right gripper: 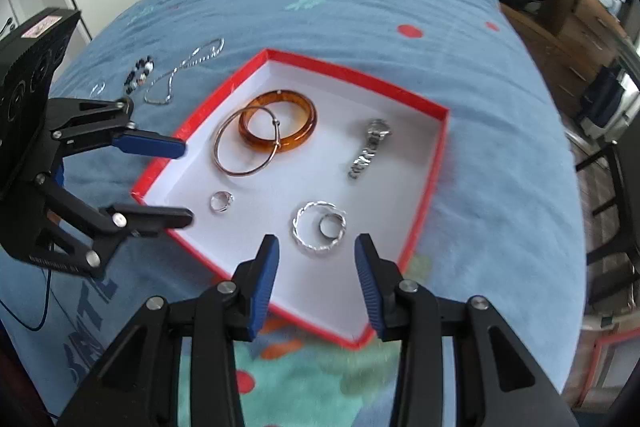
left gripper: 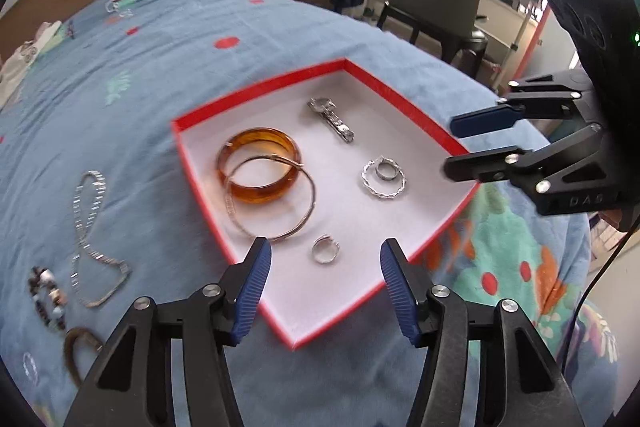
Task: Organize jewelry
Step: 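Open both tools to drop the ring and hoop into the box, then withdraw both tools from the red box back over the jewelry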
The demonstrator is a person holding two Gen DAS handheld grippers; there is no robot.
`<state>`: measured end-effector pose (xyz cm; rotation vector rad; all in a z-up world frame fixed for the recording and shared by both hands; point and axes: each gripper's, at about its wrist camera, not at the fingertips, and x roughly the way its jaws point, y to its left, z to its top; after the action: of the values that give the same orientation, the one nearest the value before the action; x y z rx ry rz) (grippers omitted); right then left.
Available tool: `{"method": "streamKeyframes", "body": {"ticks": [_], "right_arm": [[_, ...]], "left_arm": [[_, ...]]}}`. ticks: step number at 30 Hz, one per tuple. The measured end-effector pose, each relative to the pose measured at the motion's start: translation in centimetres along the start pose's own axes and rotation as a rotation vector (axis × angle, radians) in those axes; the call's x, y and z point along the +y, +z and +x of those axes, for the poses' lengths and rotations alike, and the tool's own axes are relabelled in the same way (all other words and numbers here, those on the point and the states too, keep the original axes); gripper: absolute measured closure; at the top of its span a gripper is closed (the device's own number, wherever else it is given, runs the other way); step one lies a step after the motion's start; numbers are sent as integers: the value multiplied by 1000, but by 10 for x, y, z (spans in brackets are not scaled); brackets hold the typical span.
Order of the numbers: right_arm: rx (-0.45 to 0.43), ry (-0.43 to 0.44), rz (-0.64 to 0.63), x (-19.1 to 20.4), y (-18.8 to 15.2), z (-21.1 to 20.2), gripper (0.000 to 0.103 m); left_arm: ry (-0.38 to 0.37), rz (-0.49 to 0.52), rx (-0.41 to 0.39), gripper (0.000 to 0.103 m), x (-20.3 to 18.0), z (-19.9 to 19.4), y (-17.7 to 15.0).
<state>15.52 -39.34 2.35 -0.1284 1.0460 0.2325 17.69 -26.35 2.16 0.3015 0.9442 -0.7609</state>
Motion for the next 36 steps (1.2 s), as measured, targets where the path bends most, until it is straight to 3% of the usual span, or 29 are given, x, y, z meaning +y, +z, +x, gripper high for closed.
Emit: {"method": "streamKeyframes", "body": {"ticks": [6, 9, 12, 21, 28, 36], "right_arm": [[-49, -30, 58, 15, -14, -41, 65], [-80, -31, 76, 31, -19, -60, 65], [-107, -24, 87, 52, -24, -74, 65], [-164, 28, 82, 126, -25, -97, 65], [-175, 61, 81, 168, -16, -92, 64], [-179, 92, 91, 197, 0, -74, 62]], "left_arm": [[49, -56, -44, 47, 20, -48, -25], [80, -108, -72, 39, 37, -77, -49], [143, -155, -74, 29, 54, -105, -75], [327, -317, -132, 22, 116, -191, -158], [406, -426, -154, 20, 158, -221, -207], [457, -503, -153, 20, 192, -232, -236]]}}
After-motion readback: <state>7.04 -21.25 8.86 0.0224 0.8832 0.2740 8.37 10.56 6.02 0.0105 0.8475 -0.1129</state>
